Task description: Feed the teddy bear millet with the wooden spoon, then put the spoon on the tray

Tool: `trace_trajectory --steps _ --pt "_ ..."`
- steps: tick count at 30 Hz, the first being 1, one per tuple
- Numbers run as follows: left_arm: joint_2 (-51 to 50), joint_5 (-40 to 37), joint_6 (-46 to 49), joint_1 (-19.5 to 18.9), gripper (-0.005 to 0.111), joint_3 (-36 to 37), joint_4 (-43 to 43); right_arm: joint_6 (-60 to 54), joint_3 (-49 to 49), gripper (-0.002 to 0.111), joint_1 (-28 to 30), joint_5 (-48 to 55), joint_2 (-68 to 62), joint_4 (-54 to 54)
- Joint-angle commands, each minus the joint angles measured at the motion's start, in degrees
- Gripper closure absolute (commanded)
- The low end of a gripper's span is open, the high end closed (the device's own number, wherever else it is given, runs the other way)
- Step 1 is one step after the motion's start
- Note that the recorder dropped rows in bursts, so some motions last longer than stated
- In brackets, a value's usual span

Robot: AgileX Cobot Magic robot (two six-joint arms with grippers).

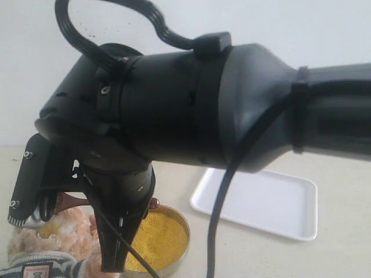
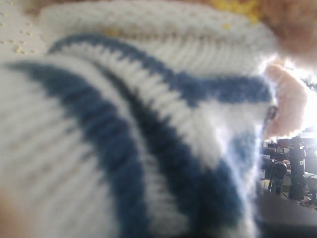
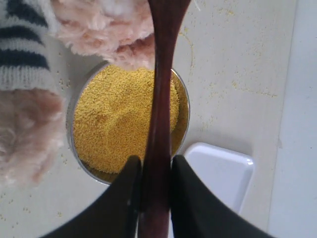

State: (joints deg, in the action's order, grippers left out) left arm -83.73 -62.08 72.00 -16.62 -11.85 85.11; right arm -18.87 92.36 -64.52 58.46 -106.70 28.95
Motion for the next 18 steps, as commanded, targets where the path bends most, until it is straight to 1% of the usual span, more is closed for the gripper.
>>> trace_trajectory --steps 1,18 --pt "0.02 -1.95 0.48 0.46 0.103 0.22 1.35 0.78 0.27 0.108 -0.13 -0.32 0.04 1.23" --pt "0.02 -1.95 1.03 0.46 0.103 0.22 2.41 0.78 0.27 0.108 -0.13 0.95 0.04 3.83"
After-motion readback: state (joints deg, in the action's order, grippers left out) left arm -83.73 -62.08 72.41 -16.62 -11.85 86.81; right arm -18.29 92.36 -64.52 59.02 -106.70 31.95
